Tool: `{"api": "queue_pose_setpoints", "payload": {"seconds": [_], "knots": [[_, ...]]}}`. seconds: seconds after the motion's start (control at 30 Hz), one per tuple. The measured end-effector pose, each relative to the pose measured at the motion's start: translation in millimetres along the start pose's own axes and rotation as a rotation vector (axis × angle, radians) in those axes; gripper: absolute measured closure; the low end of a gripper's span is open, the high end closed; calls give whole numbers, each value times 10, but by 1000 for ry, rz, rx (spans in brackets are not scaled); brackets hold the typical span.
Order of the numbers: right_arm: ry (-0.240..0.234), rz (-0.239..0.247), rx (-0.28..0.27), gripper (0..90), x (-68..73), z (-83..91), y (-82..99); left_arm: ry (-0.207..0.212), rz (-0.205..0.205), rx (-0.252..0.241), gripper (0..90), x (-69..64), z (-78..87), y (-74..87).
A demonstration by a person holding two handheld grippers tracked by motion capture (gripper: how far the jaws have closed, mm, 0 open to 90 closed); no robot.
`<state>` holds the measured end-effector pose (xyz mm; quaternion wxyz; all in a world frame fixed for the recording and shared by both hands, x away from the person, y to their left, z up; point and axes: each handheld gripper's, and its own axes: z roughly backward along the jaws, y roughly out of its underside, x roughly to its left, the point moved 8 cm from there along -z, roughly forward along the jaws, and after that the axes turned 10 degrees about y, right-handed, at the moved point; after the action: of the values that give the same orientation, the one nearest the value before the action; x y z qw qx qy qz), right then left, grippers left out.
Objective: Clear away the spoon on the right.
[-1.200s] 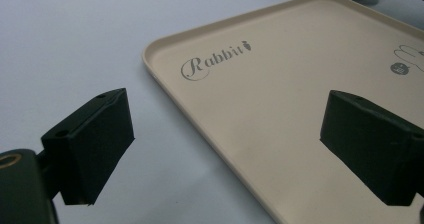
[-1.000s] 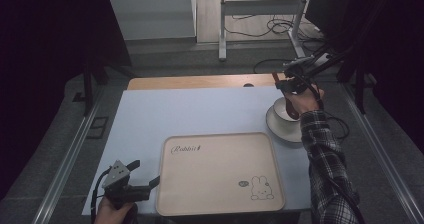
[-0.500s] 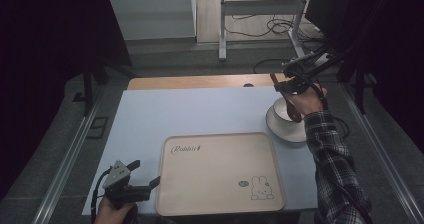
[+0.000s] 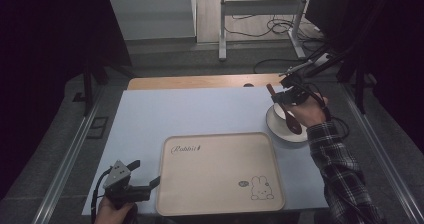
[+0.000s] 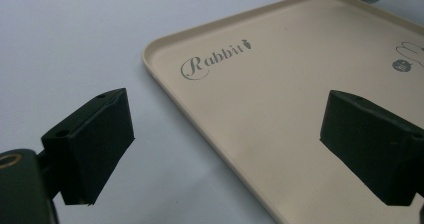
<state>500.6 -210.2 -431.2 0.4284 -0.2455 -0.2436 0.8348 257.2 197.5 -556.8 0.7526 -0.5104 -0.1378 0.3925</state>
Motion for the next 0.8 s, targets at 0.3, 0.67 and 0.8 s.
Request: {"api": "queue_pose_setpoints", "payload": {"seconds": [0.3, 0.67, 0.8], "knots": [[-33, 3, 21, 780, 183, 98, 159, -1, 0, 2, 67, -1, -3, 0], [-79, 21, 58, 780, 454, 166, 337, -2, -1, 4, 68, -1, -6, 0], [-101, 35, 76, 780, 588, 197, 431, -3, -1, 5, 68, -2, -7, 0]]}}
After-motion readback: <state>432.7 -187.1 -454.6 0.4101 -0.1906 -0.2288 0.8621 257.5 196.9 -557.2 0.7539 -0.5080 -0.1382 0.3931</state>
